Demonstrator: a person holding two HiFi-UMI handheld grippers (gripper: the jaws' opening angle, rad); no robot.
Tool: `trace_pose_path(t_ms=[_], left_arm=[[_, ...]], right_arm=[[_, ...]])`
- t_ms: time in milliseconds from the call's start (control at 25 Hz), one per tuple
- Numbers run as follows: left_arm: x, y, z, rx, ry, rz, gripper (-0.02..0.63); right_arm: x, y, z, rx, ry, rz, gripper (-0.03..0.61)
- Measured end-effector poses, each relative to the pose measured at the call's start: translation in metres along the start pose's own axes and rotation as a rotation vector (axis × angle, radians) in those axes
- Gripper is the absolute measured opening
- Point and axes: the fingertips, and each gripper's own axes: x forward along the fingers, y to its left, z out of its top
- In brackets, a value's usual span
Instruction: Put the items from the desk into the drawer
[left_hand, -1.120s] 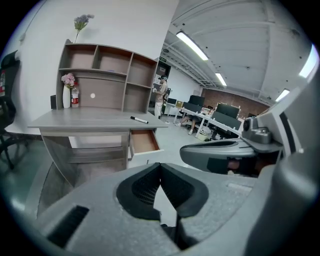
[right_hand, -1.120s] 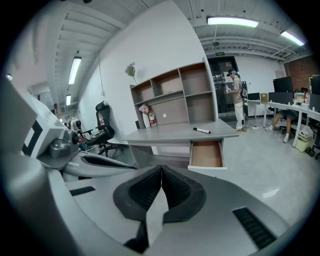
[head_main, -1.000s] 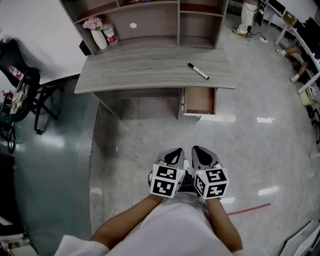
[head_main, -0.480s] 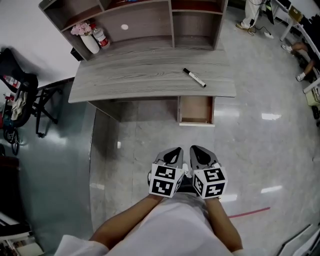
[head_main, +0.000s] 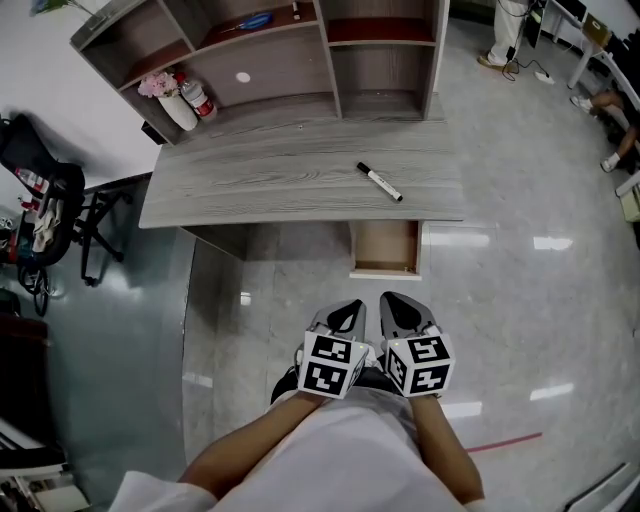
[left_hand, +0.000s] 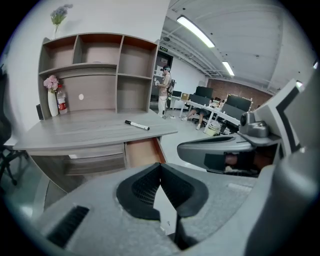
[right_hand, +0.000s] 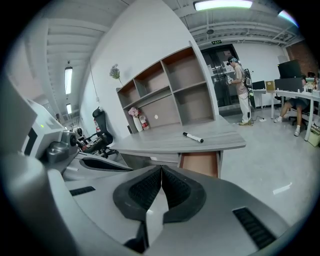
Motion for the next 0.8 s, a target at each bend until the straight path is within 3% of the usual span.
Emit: trace_pose_path(t_ms=[280, 800], left_arm=[[0.013, 0.009, 0.02, -0.005, -0.017, 0.018, 0.003], [0.079, 0.028, 0.066, 0.033, 0.009, -0.079, 0.003]], right_arm=[[0.013, -0.012, 0.014, -0.009, -0.01, 0.007, 0.002], [0.061, -0.058, 0.048, -0.02, 0.012, -0.055, 0.002]])
